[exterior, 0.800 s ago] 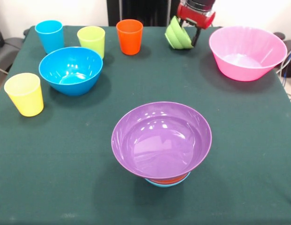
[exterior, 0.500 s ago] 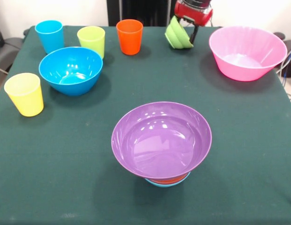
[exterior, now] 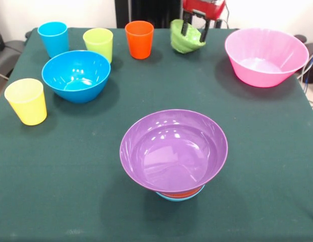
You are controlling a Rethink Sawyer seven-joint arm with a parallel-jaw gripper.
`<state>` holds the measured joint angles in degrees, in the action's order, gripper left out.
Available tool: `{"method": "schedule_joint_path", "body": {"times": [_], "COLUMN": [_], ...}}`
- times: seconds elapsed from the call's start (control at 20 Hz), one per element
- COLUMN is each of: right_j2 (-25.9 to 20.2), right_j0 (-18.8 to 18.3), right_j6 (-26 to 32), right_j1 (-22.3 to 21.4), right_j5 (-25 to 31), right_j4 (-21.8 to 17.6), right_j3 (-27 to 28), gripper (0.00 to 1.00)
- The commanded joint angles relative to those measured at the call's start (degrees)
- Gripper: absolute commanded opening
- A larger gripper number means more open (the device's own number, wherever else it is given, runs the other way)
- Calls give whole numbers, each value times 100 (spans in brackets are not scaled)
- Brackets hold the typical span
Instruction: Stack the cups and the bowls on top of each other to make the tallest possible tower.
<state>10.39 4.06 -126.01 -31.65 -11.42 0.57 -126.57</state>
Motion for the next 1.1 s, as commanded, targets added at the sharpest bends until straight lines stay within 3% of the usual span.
{"method": "schedule_joint_path", "body": {"times": [0.05, 0.7, 1.1], "right_j2": [-367, -505, -529], "right_j0": [-327, -481, -203], "right_j6": [-103, -267, -493], "right_j1": [-280, -150, 221], "right_j5": [765, 687, 465], "right_j4": [-471, -651, -406], "right_j3": [91, 168, 378], "gripper": [100, 100, 100]}}
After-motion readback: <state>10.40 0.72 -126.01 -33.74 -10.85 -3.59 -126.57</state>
